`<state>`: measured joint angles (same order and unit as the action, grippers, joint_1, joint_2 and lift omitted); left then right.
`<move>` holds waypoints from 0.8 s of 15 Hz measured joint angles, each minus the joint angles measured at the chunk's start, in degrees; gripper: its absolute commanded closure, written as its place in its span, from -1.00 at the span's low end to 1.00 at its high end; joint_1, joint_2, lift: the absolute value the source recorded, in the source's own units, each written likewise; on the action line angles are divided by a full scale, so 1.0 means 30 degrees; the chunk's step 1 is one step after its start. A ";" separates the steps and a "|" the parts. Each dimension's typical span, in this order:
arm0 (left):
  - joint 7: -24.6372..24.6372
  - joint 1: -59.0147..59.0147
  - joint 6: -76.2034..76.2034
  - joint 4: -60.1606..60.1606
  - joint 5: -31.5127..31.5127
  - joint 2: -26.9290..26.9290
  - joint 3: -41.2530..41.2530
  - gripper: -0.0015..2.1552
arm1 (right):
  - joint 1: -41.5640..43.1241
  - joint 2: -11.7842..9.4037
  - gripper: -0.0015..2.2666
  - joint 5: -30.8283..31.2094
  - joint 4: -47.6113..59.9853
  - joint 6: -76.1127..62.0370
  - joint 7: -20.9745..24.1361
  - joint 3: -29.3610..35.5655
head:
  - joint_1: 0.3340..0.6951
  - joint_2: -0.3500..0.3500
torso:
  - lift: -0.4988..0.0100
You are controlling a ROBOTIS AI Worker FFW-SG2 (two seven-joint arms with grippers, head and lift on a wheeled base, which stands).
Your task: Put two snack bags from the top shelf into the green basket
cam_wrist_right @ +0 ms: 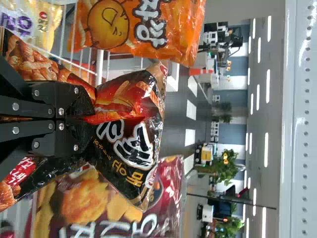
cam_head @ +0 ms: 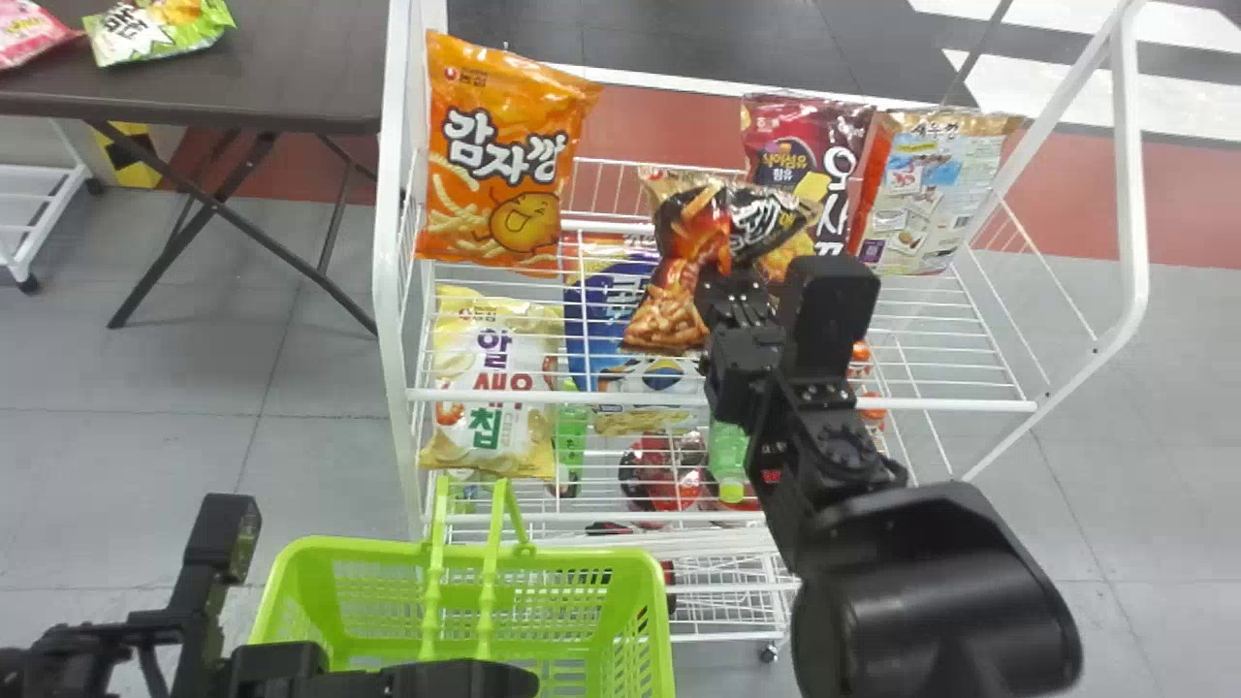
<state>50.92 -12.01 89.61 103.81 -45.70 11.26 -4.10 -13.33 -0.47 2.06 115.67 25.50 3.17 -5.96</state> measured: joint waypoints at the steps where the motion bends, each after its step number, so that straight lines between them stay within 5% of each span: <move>1: 0.0006 -0.0052 0.0000 -0.0023 -0.0003 -0.0014 -0.0007 0.99 | -0.0757 -0.0034 0.88 0.0009 0.1283 0.1155 -0.0015 0.0049 | 1.00 -0.62 | 0.96; 7: 0.0229 -0.0612 0.0000 -0.0020 -0.0001 -0.0247 -0.0438 0.99 | -0.3401 -0.0889 0.88 -0.0096 0.4764 0.7671 -0.0363 -0.0553 | 1.00 -0.69 | 0.96; 12: 0.0225 -0.0706 0.0000 -0.0065 0.0000 -0.0297 -0.0520 0.99 | -0.4329 -0.1440 0.88 -0.0472 0.5273 1.1390 -0.0648 -0.2992 | 1.00 -0.45 | 0.96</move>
<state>51.59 -14.13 89.61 103.61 -45.70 10.37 -5.66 -26.32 -4.79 0.65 131.49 59.67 1.22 -14.93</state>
